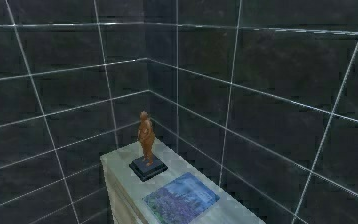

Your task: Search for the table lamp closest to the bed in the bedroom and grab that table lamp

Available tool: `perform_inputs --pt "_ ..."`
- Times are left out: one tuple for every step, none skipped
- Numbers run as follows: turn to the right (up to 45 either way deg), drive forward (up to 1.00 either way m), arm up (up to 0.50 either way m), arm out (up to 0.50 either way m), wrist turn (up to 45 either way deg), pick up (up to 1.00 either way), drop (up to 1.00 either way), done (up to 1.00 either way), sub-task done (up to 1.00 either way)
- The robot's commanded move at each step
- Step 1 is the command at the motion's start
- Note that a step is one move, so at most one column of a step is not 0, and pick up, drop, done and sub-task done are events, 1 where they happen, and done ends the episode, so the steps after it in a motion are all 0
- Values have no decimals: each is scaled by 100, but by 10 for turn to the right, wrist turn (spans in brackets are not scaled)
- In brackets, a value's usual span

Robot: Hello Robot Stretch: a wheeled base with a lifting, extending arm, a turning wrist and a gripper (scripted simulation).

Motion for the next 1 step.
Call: perform_inputs --pt "0 0 0 0 450 0 0 0 0"
